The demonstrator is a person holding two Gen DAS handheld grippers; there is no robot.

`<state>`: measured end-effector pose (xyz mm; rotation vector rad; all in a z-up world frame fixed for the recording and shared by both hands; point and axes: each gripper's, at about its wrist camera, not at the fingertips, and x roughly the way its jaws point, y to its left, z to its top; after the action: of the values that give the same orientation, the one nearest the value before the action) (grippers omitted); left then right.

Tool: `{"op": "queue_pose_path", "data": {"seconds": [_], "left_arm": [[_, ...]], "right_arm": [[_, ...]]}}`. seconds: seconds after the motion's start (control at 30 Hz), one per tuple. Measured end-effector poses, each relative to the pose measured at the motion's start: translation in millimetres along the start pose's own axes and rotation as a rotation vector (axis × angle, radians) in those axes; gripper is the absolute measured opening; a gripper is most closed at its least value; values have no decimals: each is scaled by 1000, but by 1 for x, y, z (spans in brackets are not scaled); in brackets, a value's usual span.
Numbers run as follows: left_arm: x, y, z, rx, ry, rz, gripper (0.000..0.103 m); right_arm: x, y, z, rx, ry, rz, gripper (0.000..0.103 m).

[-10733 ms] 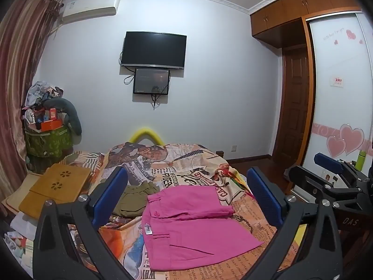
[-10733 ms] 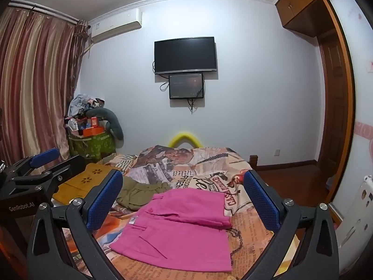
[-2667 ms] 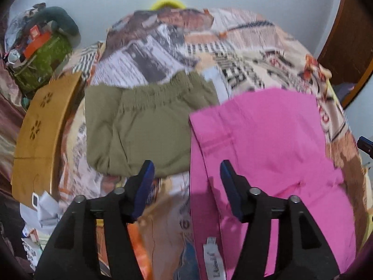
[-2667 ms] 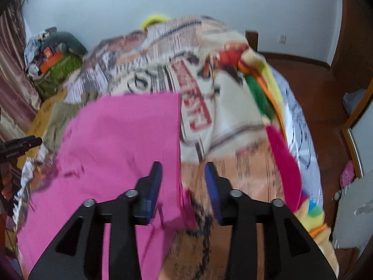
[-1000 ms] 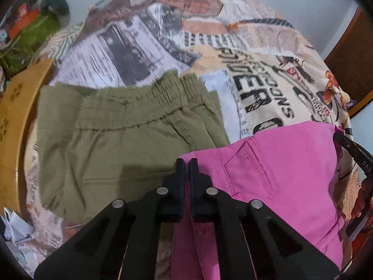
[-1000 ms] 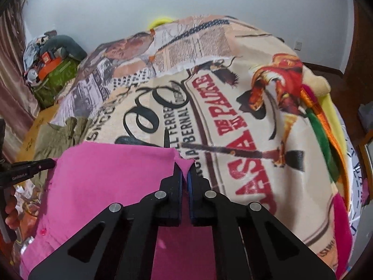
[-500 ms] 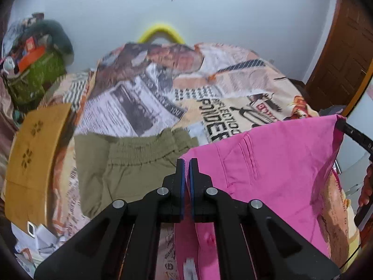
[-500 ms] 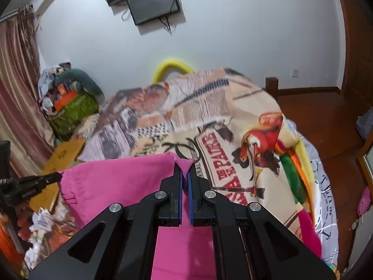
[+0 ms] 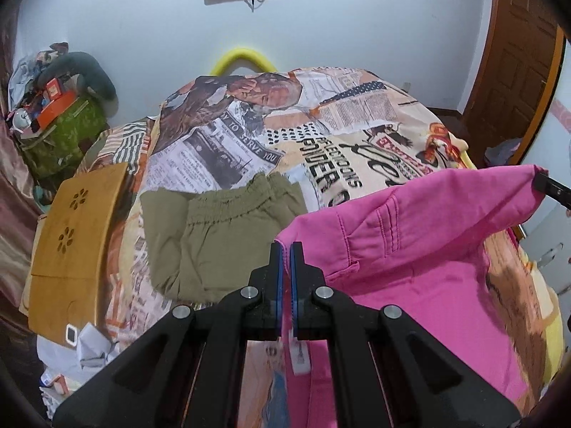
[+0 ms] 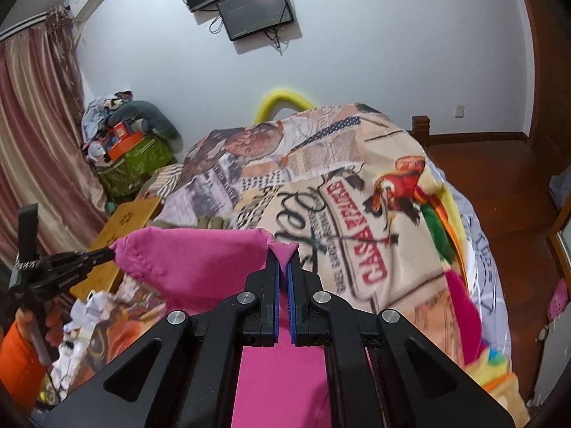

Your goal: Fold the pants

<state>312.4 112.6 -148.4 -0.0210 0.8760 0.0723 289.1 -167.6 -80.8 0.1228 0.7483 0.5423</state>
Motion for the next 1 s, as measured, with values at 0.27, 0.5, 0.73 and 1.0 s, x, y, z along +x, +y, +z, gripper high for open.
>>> {"op": "queue_pose_path", "data": {"seconds": [0.27, 0.5, 0.73, 1.0], "left_arm": [[-24, 4, -51, -2, 13, 0, 3], [-20, 6, -114, -3, 121, 6, 2], [-19, 14, -158, -32, 202, -11, 2], [-27, 21, -161, -38, 195, 35, 3]], "right_arm": [[-35, 19, -60, 21, 54, 76, 3], [-42, 31, -123, 25, 151, 79, 3], [-43, 29, -165, 33, 230, 35, 3], [-48, 34, -187, -25, 267, -25, 6]]}}
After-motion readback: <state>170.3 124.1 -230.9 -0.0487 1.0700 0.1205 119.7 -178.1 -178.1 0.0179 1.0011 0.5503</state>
